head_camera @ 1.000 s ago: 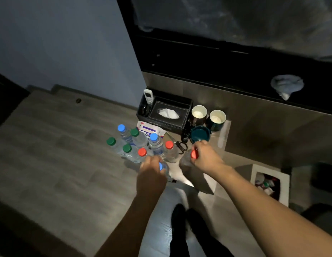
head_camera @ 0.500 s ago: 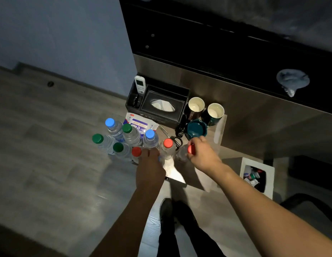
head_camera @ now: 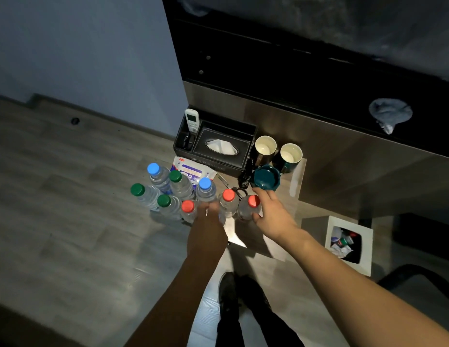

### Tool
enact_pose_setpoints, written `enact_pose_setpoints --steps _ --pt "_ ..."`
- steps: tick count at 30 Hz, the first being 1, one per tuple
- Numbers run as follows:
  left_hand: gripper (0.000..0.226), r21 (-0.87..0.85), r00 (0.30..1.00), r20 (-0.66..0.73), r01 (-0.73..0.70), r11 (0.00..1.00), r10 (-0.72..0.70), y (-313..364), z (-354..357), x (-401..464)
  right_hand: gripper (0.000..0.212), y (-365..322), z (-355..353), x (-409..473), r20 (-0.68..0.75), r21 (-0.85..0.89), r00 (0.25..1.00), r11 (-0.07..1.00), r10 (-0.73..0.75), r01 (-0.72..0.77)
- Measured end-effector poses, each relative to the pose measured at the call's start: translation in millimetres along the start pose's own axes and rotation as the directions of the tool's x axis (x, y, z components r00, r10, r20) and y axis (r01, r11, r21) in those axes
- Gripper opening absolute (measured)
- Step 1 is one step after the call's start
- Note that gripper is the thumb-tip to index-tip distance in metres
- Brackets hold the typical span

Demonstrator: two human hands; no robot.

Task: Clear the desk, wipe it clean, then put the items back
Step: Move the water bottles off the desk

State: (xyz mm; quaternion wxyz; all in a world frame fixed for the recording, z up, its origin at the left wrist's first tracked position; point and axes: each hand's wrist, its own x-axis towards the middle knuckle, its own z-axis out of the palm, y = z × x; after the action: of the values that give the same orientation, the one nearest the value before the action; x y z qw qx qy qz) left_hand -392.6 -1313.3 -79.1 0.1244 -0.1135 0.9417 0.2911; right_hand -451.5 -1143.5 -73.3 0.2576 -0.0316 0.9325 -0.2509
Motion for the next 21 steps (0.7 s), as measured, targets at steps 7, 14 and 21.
enact_pose_setpoints --steps 7,14,21 --pt "0.036 0.041 1.000 -0.031 -0.001 0.999 0.002 37.5 -62.4 -32.9 0.062 -7.0 -50.1 -55.6 -0.143 0.085 0.990 0.996 -0.003 0.016" --pt "0.038 0.141 0.913 -0.109 -0.378 0.915 0.393 122.8 -81.1 -9.7 0.055 22.3 -112.0 -120.5 -0.443 0.180 0.886 0.982 0.135 -0.060" --pt "0.042 0.174 0.666 -0.036 -0.730 0.661 0.745 270.1 -28.9 -35.8 0.052 114.3 -158.3 -227.8 -0.644 0.280 0.663 0.924 0.382 -0.261"
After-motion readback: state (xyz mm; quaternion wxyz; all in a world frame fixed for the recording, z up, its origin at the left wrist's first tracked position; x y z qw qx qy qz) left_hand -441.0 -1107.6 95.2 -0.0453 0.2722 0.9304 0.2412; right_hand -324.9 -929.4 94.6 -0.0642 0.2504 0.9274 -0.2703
